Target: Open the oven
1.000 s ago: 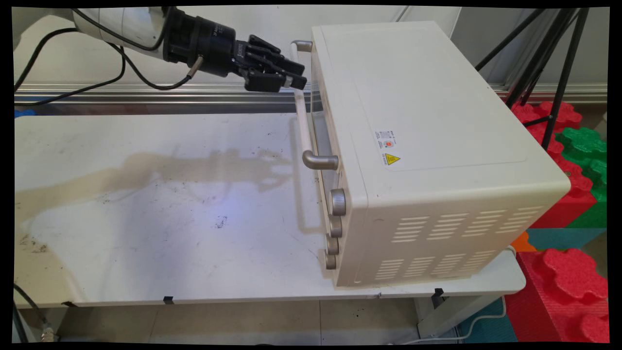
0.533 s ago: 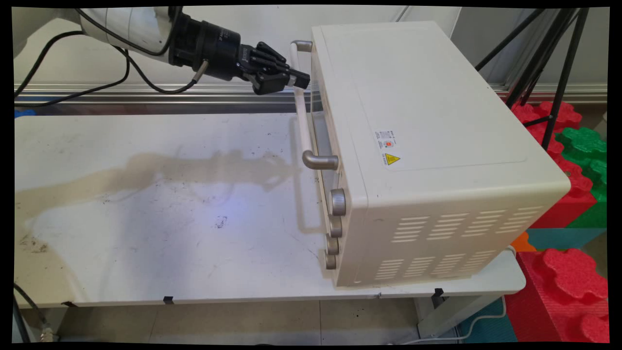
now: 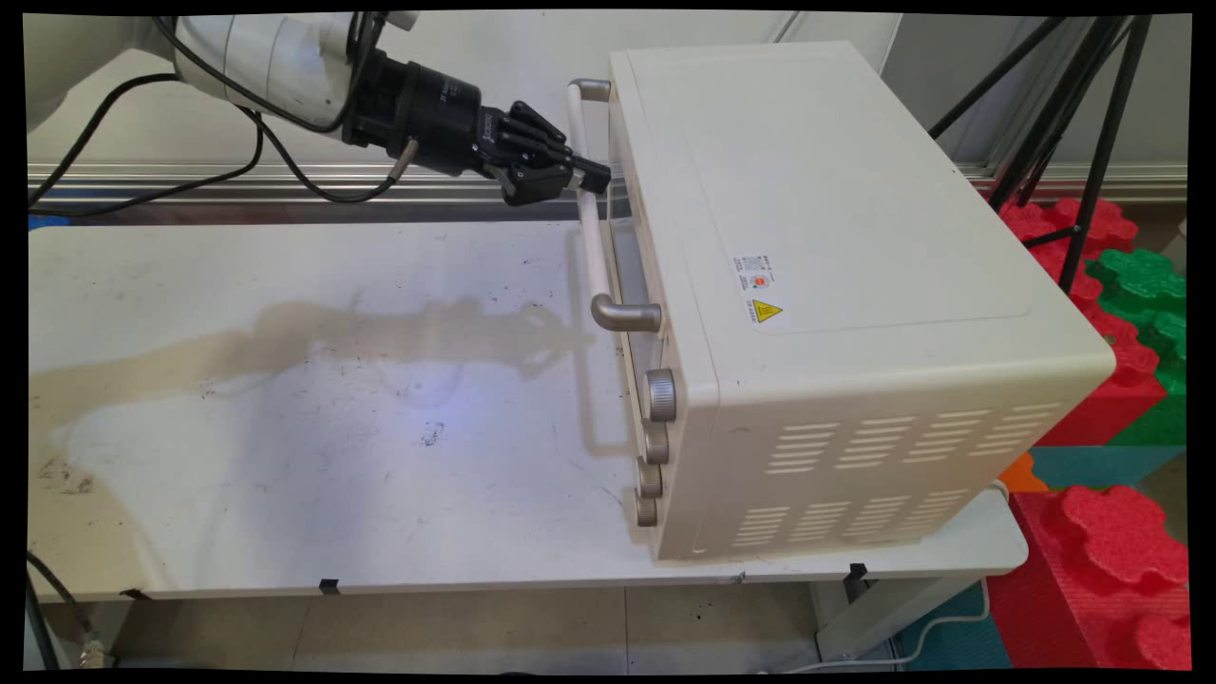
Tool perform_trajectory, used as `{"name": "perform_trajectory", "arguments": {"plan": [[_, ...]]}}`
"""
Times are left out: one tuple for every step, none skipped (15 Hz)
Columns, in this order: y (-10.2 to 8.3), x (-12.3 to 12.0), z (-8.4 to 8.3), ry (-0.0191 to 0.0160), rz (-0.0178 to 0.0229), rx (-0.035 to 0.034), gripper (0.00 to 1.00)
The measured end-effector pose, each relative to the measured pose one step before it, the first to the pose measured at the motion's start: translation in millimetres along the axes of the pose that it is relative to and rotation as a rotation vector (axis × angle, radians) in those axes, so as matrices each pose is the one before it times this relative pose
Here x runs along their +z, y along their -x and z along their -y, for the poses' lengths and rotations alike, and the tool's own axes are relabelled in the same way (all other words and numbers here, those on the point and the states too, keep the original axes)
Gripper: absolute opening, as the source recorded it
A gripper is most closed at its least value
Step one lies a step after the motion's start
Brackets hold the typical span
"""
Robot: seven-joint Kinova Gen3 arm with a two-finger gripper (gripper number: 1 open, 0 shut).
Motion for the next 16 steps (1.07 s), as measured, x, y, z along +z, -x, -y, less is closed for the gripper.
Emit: {"name": "perform_trajectory", "arguments": {"plan": [[0.61, 0.84, -0.47, -0.00019, 0.00299, 0.00203, 0.00], [0.47, 0.69, -0.16, 0.00000, 0.00254, 0.00165, 0.00], [0.49, 0.42, -0.29, -0.00060, 0.00312, 0.00221, 0.00], [0.36, 0.30, -0.29, -0.00034, 0.00298, 0.00243, 0.00], [0.40, 0.05, -0.28, 0.00009, 0.00292, 0.00258, 0.00], [0.68, -0.46, -0.37, -0.00028, 0.00410, 0.00286, 0.00], [0.83, -0.61, -0.37, 0.00023, 0.00446, 0.00263, 0.00], [0.91, -1.12, -0.41, -0.00048, 0.00425, 0.00213, 0.00], [0.86, -1.16, -0.36, 0.00020, 0.00471, 0.00280, 0.00], [0.69, -1.20, -0.19, 0.00043, 0.00431, 0.00357, 0.00], [0.86, -1.63, -0.15, -0.00021, 0.00407, 0.00308, 0.00], [1.11, -1.98, -0.07, 0.00018, 0.00488, 0.00323, 0.00], [1.26, -2.40, 0.03, -0.00086, 0.00482, 0.00257, 0.00], [1.02, -1.96, 0.34, -0.00036, 0.00394, 0.00203, 0.00], [1.53, -2.63, 0.18, -0.00023, 0.00500, 0.00158, 0.00], [1.97, -3.12, -0.03, 0.00076, 0.00555, 0.00088, 0.00]]}}
